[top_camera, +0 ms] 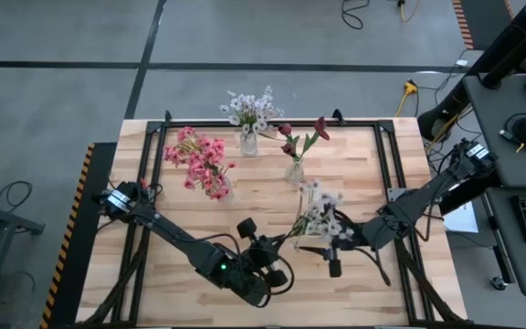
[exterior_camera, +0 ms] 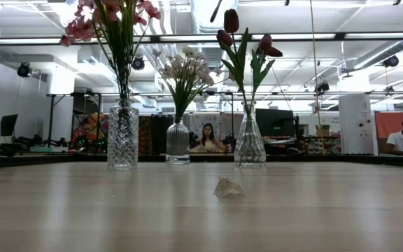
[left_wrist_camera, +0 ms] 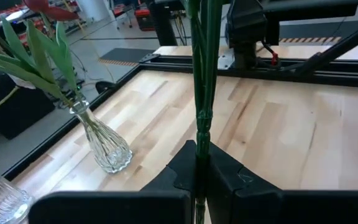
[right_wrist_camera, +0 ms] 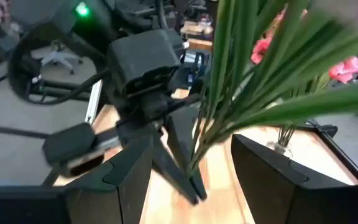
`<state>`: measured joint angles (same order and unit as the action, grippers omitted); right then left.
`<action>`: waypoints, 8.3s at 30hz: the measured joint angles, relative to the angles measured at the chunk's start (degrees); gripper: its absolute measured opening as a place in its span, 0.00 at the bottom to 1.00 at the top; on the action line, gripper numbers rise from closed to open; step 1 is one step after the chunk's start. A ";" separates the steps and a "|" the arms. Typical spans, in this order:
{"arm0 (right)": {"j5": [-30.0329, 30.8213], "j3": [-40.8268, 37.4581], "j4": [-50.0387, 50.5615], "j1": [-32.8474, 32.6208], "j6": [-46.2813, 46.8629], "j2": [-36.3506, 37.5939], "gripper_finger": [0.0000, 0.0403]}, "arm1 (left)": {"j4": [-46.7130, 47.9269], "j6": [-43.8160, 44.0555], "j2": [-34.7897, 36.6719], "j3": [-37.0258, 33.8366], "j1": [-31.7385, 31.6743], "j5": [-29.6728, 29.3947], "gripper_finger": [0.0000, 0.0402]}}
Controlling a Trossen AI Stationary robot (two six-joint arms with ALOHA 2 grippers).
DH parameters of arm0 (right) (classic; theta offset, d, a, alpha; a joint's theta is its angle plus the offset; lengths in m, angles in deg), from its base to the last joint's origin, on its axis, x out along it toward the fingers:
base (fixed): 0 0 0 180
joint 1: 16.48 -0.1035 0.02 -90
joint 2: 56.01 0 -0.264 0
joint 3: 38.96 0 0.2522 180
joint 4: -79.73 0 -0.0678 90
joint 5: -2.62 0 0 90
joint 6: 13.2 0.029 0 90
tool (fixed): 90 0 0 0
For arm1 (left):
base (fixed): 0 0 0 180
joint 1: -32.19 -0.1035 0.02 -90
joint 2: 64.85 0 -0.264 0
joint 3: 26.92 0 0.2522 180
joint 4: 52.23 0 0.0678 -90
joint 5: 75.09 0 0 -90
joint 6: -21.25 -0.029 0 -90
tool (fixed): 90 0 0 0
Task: Sort flowers into vase by color
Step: Put the white flower into the top transparent vase
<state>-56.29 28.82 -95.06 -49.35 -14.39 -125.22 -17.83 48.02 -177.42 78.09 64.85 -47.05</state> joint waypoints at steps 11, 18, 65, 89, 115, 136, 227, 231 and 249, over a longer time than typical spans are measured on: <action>0.00 0.02 -6.16 1.56 -2.03 -1.05 0.48 | 0.59 -0.53 0.00 0.00 -0.26 0.01 0.00; 0.04 0.02 -6.80 1.58 -2.42 -0.98 0.29 | 0.79 -0.56 -0.02 -0.02 -0.24 0.01 0.00; -13.59 32.28 20.86 27.65 -12.22 -11.82 0.04 | 65.71 30.25 26.16 0.81 21.19 -19.54 0.53; -22.51 36.02 22.44 41.67 -16.08 -18.59 0.04 | 69.16 32.17 37.66 -7.25 21.25 -22.96 0.53; -27.08 41.40 31.48 41.43 -16.68 -12.10 0.04 | 62.40 -6.64 53.74 19.54 1.68 -9.29 0.40; -27.08 41.38 25.35 41.41 -19.02 -12.24 0.04 | 28.89 -35.66 61.10 0.07 -29.54 25.66 0.12; -27.08 41.33 35.87 39.72 -15.32 -8.74 0.04 | 11.02 -32.82 56.60 -4.21 -54.69 68.72 0.00; -27.09 41.33 34.74 39.72 -15.32 -7.21 0.04 | 11.45 -32.08 56.56 -5.25 -40.97 53.43 0.00; -31.16 41.33 30.53 39.50 -19.43 -14.76 0.04 | 12.31 -33.91 53.46 -6.03 -10.08 17.34 0.00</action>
<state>-87.45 70.15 -64.53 -9.85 -33.81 -139.97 -5.52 14.11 -123.96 72.05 54.77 -29.71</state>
